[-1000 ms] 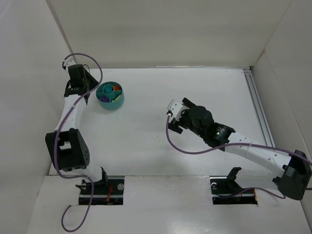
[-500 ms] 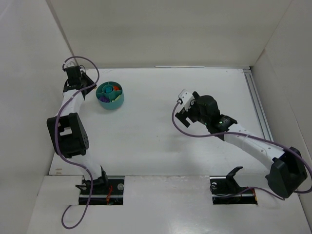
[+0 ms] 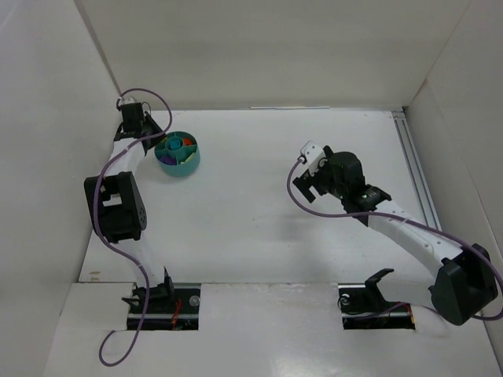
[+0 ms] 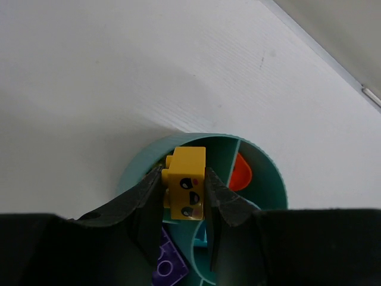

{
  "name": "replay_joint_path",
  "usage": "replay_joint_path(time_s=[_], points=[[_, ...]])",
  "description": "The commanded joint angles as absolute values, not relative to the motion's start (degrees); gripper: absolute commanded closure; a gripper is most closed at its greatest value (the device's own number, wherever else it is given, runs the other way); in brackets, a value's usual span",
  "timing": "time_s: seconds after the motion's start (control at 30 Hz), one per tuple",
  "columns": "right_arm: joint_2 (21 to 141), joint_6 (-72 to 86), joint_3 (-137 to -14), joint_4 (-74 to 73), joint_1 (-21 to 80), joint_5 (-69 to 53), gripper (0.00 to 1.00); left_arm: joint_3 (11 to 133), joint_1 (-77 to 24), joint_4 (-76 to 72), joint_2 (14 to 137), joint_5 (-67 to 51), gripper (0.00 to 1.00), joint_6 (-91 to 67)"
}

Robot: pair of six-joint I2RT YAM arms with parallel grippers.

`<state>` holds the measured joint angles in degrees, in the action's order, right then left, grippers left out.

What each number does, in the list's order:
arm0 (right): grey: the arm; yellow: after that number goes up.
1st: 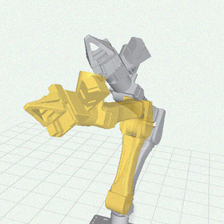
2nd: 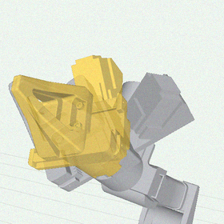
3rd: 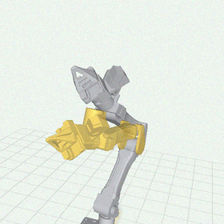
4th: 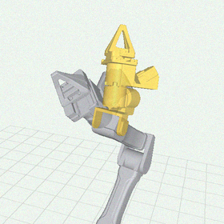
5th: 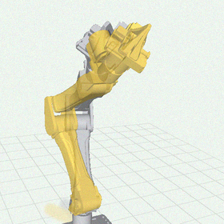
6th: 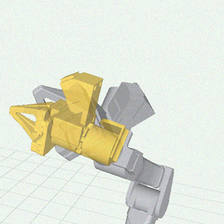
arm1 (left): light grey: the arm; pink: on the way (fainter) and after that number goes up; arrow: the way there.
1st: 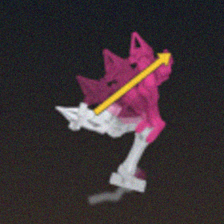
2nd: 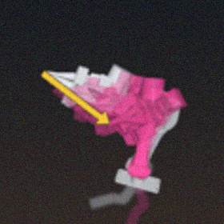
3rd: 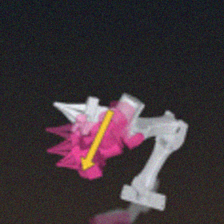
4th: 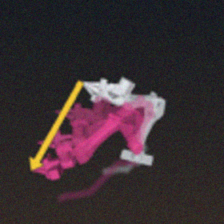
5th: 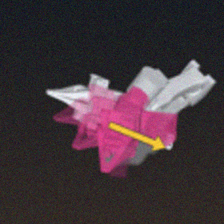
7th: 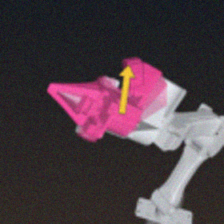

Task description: Sort the legos into containers by color

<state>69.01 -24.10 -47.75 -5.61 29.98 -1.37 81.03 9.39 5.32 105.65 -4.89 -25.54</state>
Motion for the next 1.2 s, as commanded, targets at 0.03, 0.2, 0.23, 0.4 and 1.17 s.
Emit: replay_joint_path(time_s=[0.03, 0.2, 0.23, 0.4, 1.17], points=[[66.71, -23.29, -46.93, -4.31, 29.00, -3.60, 0.00, 85.69, 8.26, 5.09, 106.08, -2.82, 0.92, -24.35], [65.48, -23.29, -45.70, -4.31, 27.43, -4.13, 0.00, 85.69, 8.26, 5.10, 106.08, -2.29, 0.87, -24.35], [65.48, -23.29, -45.70, -4.31, 27.42, -4.74, 0.00, 85.69, 8.26, 5.10, 106.08, -2.29, 0.84, -24.35], [64.95, -23.29, -45.70, -4.31, 26.89, -5.27, 0.00, 85.69, 7.73, 5.10, 106.08, -2.29, 0.74, -23.82], [52.57, -18.90, -40.17, -6.94, 23.91, -2.82, 0.00, 59.79, -3.94, -1.41, 74.11, -1.86, 0.01, -27.49]])
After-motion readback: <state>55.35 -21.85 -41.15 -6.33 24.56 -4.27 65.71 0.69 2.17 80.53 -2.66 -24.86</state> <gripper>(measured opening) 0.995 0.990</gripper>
